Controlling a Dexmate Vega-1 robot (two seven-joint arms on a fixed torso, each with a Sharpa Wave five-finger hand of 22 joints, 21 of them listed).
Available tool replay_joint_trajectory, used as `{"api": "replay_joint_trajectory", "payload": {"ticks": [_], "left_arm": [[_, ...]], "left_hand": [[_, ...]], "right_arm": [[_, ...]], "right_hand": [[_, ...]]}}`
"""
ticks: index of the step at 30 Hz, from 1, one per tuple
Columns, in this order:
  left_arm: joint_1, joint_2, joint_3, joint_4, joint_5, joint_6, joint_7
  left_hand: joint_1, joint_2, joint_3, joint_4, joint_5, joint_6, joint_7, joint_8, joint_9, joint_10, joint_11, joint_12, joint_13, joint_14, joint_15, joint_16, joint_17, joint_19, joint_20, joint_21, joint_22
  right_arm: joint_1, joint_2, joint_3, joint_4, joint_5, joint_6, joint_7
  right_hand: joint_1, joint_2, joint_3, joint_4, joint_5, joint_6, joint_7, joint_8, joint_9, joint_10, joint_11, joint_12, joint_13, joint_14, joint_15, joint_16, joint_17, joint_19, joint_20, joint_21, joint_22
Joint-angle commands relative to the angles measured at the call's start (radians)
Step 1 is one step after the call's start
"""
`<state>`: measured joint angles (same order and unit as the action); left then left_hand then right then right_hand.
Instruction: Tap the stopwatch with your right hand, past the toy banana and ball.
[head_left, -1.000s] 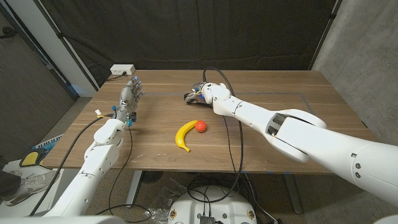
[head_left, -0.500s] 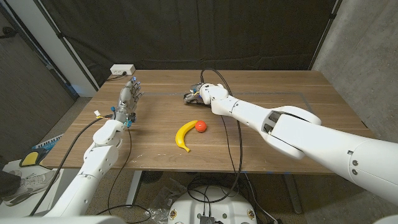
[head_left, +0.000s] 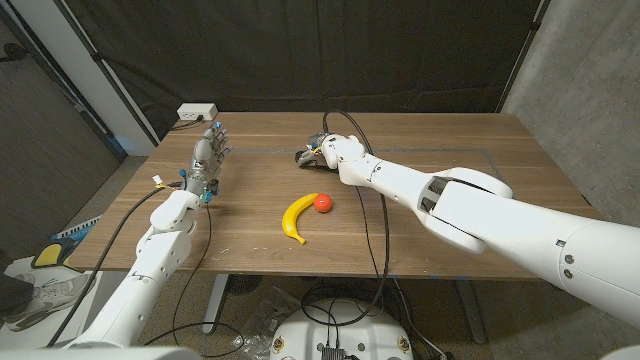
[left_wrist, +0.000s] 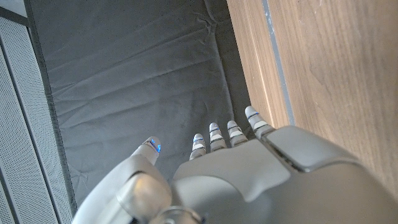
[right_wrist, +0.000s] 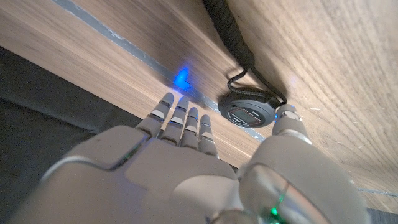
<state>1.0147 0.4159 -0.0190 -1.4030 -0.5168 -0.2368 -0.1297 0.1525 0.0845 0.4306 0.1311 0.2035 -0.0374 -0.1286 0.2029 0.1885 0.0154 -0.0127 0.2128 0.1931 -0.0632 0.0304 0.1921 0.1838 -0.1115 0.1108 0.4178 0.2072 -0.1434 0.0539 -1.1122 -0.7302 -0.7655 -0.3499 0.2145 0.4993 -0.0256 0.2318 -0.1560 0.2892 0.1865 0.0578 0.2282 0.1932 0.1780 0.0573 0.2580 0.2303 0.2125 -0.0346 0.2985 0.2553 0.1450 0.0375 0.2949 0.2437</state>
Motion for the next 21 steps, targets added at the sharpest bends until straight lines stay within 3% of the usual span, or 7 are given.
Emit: {"api": "replay_joint_trajectory", "payload": {"ticks": [1,3,5,9,11,15,21], "left_arm": [[-0.037,-0.003,0.014,0.048,-0.001,-0.020,-0.029],[-0.042,-0.004,0.015,0.054,-0.003,-0.020,-0.031],[-0.045,-0.004,0.016,0.057,-0.002,-0.018,-0.029],[-0.051,-0.003,0.018,0.066,-0.003,-0.011,-0.032],[-0.054,-0.003,0.018,0.069,-0.004,-0.009,-0.034],[-0.060,-0.005,0.018,0.082,-0.004,-0.015,-0.038],[-0.067,-0.003,0.018,0.092,-0.004,-0.009,-0.042]], "left_hand": [[-0.005,0.000,-0.001,0.003,0.001,-0.002,-0.003,-0.003,0.002,-0.005,-0.007,-0.002,0.003,-0.009,0.004,-0.003,0.005,-0.008,-0.002,-0.002,0.002],[-0.006,-0.001,-0.002,0.004,0.001,-0.003,-0.003,-0.003,0.002,-0.005,-0.007,-0.002,0.003,-0.009,0.003,-0.003,0.005,-0.011,0.000,-0.003,0.002],[-0.006,-0.001,-0.003,0.004,0.001,-0.003,-0.004,-0.003,0.002,-0.005,-0.007,-0.002,0.003,-0.009,0.004,-0.003,0.005,-0.012,0.000,-0.004,0.002],[-0.007,-0.003,-0.004,0.004,0.001,-0.003,-0.002,-0.003,0.002,-0.008,-0.008,-0.003,0.003,-0.008,0.003,-0.002,0.005,-0.013,0.000,-0.004,0.002],[-0.008,-0.003,-0.004,0.004,0.002,-0.005,-0.004,-0.004,0.002,-0.008,-0.008,-0.003,0.004,-0.009,0.004,-0.003,0.005,-0.013,0.000,-0.004,0.002],[-0.009,-0.004,-0.005,0.004,0.002,-0.006,-0.004,-0.004,0.002,-0.011,-0.006,-0.004,0.004,-0.009,0.004,-0.002,0.005,-0.013,0.000,-0.004,0.002],[-0.010,-0.005,-0.007,0.004,0.003,-0.008,-0.004,-0.005,0.002,-0.013,-0.006,-0.005,0.004,-0.009,0.004,-0.002,0.005,-0.014,0.000,-0.004,0.003]], "right_arm": [[-0.006,-0.013,-0.023,-0.010,-0.034,-0.028,-0.030],[-0.005,-0.011,-0.024,-0.004,-0.033,-0.022,-0.029],[-0.001,-0.005,-0.026,0.012,-0.031,-0.010,-0.030],[0.012,0.017,-0.019,0.058,-0.013,0.019,-0.034],[0.020,0.031,-0.020,0.087,-0.007,0.033,-0.041],[0.035,0.055,-0.017,0.141,0.011,0.065,-0.063],[0.032,0.051,-0.007,0.141,0.032,0.103,-0.101]], "right_hand": [[0.032,-0.008,-0.012,0.004,0.019,0.115,-0.028,0.040,0.006,0.059,-0.020,0.025,0.003,0.053,-0.027,0.019,0.005,0.034,-0.009,0.019,0.005],[0.035,-0.008,-0.014,0.006,0.021,0.140,-0.039,0.049,0.007,0.060,-0.024,0.025,0.003,0.056,-0.027,0.020,0.006,0.036,-0.009,0.021,0.006],[0.038,-0.007,-0.016,0.009,0.023,0.122,-0.036,0.041,0.007,0.050,-0.026,0.020,0.003,0.052,-0.027,0.019,0.008,0.036,-0.009,0.021,0.006],[0.035,-0.007,-0.027,0.020,0.028,0.043,-0.036,0.002,0.005,0.012,-0.025,0.004,0.003,0.027,-0.017,0.009,0.013,0.018,0.001,0.018,0.008],[0.022,-0.010,-0.038,0.030,0.028,-0.001,-0.022,-0.018,0.005,-0.007,-0.018,-0.003,0.004,0.013,-0.010,0.004,0.016,0.006,0.011,0.015,0.010],[0.009,-0.011,-0.046,0.038,0.028,-0.012,-0.024,-0.023,0.005,-0.009,-0.016,-0.003,0.004,0.008,-0.006,0.004,0.020,0.001,0.016,0.014,0.011],[0.044,0.013,-0.034,0.029,0.037,0.001,-0.036,-0.018,0.004,0.006,-0.031,0.004,0.005,0.032,-0.026,0.012,0.020,0.026,0.002,0.027,0.013]]}}
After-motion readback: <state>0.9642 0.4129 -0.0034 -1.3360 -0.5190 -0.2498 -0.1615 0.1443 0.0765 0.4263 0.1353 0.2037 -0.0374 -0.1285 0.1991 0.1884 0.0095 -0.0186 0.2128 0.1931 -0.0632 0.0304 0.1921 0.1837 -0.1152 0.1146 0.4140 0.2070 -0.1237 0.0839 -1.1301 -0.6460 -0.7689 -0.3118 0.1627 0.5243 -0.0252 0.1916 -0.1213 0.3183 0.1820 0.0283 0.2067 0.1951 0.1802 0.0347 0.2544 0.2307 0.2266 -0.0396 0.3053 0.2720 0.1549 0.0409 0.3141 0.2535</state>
